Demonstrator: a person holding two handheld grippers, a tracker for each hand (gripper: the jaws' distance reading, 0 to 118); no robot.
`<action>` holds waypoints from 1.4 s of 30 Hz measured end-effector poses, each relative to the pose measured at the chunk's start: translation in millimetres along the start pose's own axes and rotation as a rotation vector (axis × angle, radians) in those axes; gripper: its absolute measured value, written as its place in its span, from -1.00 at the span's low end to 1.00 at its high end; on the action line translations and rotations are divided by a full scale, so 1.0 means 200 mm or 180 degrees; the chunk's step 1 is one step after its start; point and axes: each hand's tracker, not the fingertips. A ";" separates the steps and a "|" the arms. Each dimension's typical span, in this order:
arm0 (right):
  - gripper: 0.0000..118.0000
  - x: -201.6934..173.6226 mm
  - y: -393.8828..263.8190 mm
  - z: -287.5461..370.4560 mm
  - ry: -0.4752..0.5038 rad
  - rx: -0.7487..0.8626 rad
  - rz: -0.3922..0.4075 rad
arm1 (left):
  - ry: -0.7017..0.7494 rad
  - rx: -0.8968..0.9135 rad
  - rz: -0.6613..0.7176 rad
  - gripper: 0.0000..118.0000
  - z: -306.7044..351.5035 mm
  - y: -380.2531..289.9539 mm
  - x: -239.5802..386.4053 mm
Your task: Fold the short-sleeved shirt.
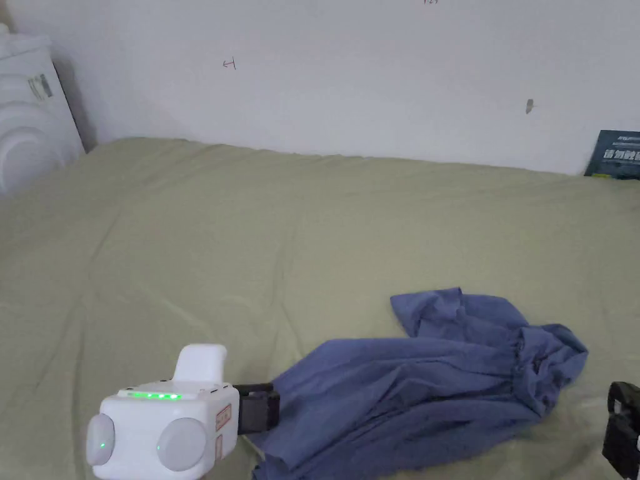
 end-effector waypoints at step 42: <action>0.91 0.58 0.04 -1.78 -0.0082 -0.1878 -0.0332 | -0.0025 -0.0659 -0.0452 -1.00 -0.36 0.04 0.02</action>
